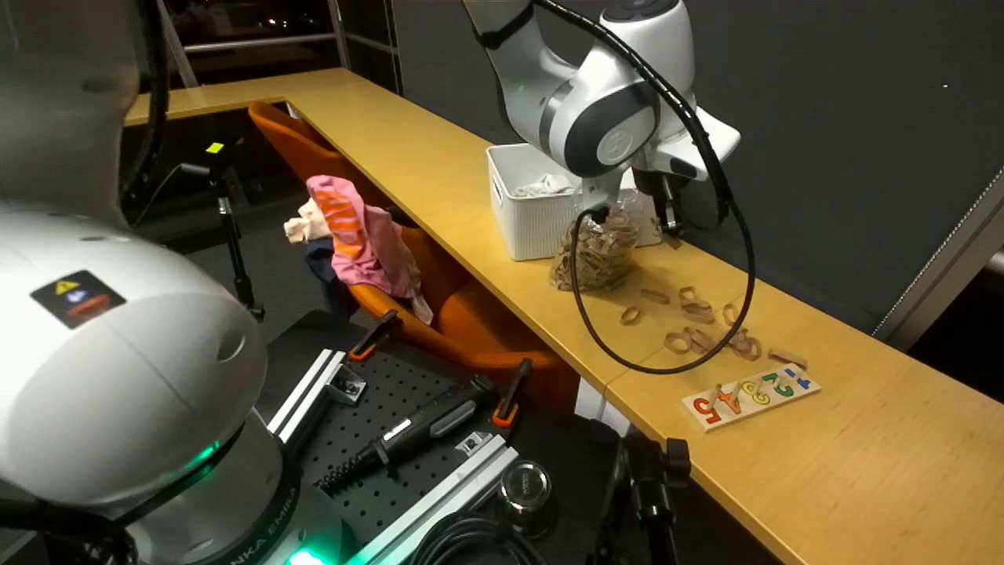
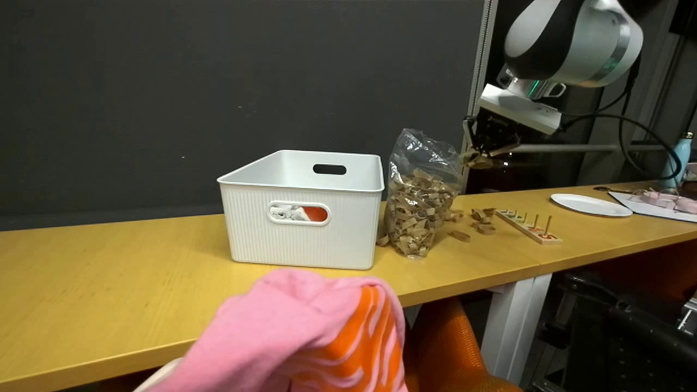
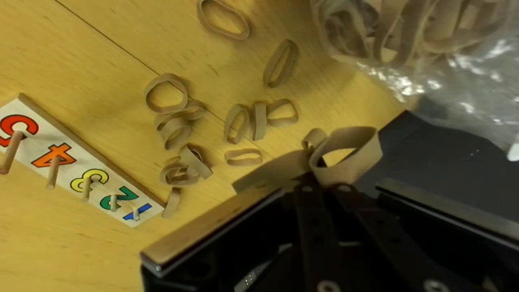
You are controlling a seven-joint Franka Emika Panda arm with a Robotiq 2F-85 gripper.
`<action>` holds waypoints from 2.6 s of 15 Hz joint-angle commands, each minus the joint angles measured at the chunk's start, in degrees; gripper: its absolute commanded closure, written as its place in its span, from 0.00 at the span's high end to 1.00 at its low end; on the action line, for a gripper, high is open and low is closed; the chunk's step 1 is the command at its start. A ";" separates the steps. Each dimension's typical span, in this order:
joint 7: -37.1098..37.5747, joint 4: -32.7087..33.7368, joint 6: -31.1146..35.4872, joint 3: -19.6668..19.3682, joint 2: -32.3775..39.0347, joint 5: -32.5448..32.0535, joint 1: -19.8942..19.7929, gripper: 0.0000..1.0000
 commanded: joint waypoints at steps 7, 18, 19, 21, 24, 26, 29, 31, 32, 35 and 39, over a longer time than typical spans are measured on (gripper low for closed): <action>14.14 -1.00 1.19 -17.89 -5.35 -16.26 19.82 0.01; 22.80 -2.42 2.68 -27.68 -0.96 -21.67 35.62 0.29; 22.97 -2.81 2.89 -28.40 -0.70 -21.66 36.47 0.34; 23.25 -3.48 3.17 -30.02 -0.28 -21.63 38.26 0.48; 23.68 -4.84 4.30 -34.10 0.10 -21.90 42.10 0.69; 23.66 -6.50 5.77 -38.14 -0.57 -22.08 45.39 0.85; 22.79 -8.81 8.79 -44.69 -1.05 -21.32 50.10 1.00; 22.15 -9.64 9.84 -47.62 -1.08 -20.67 51.68 1.00; 22.05 -9.98 10.22 -48.85 -0.88 -20.48 52.30 1.00; 22.02 -11.35 10.56 -52.74 -0.89 -20.18 54.06 1.00; 21.41 -14.94 9.67 -58.01 -2.70 -20.24 53.65 1.00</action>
